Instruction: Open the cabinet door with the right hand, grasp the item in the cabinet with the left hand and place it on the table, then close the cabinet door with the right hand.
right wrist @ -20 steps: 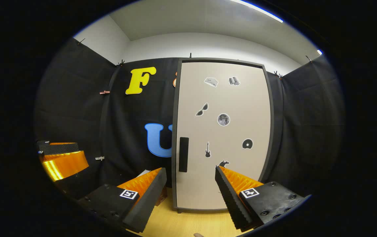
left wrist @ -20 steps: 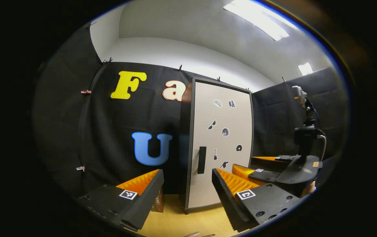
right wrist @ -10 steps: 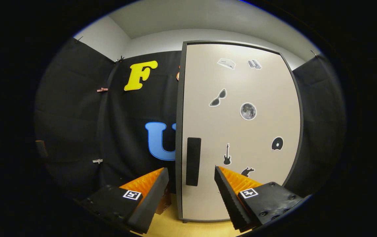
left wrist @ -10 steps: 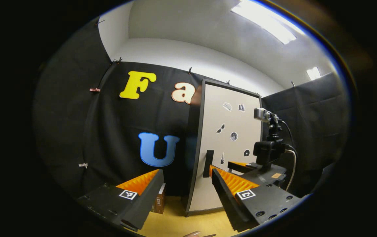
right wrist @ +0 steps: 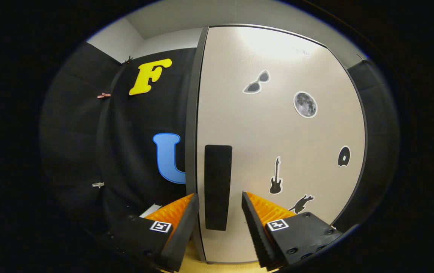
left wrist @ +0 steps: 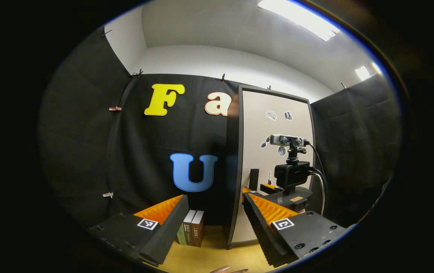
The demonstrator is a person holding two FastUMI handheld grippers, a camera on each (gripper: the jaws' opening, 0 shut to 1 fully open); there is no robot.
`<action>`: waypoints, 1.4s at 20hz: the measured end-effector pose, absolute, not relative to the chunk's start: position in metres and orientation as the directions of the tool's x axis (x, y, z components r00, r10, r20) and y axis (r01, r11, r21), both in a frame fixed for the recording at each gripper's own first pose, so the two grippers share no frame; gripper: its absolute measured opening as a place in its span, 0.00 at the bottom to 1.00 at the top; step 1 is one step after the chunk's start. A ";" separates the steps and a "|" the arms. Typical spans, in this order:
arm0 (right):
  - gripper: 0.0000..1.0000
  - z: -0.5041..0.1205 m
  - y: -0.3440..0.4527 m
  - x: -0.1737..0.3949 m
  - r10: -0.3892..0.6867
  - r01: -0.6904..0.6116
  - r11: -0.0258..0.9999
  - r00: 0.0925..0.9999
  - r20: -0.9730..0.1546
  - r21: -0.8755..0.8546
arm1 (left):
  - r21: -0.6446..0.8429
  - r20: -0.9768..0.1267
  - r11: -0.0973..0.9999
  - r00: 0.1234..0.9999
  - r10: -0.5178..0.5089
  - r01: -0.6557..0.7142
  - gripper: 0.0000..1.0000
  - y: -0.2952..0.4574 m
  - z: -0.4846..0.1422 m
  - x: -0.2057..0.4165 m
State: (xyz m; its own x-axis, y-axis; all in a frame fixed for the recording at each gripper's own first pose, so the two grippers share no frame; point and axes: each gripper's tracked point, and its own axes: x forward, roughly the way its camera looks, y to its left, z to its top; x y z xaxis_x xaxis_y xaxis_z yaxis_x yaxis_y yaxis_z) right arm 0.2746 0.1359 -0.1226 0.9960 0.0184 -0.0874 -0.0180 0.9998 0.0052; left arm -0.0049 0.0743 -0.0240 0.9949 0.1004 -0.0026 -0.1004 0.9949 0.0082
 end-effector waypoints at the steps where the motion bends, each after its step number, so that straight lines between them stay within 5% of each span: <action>1: 0.70 -0.123 0.135 0.278 0.011 -0.012 1.000 0.997 -0.079 -0.014 | 0.003 -0.005 0.996 0.996 0.093 -0.093 0.93 0.072 -0.025 -0.003; 2: 0.60 -0.124 0.138 0.281 0.010 -0.012 0.999 0.998 -0.070 -0.030 | -0.006 -0.011 0.996 0.996 0.089 -0.089 0.93 0.072 -0.028 -0.002; 5: 0.59 -0.122 0.142 0.280 -0.006 0.004 0.999 0.999 -0.051 -0.039 | -0.037 -0.036 0.996 0.996 0.084 -0.085 0.93 0.073 -0.036 -0.001; 6: 0.40 -0.123 0.141 0.281 -0.013 0.012 0.999 0.999 -0.052 -0.031 | -0.039 -0.043 0.995 0.995 0.093 -0.095 0.93 0.076 -0.038 -0.002; 10: 0.19 -0.124 0.141 0.281 -0.009 0.010 1.000 0.997 -0.070 0.006 | -0.022 -0.047 0.990 0.989 0.138 -0.139 0.94 0.090 -0.038 -0.010; 28: 0.19 -0.104 0.102 0.139 0.109 -0.108 0.994 0.989 -0.101 0.011 | -0.033 -0.071 0.999 0.997 -0.003 0.000 0.93 0.065 -0.051 -0.036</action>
State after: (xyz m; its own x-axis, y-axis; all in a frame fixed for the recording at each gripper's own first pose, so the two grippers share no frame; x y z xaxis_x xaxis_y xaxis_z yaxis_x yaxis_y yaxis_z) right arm 0.1392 0.1020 -0.1041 0.9889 0.1089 -0.1007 -0.1083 0.9941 0.0109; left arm -0.0357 0.0650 -0.0508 0.9974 -0.0026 -0.0715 0.0002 0.9995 -0.0330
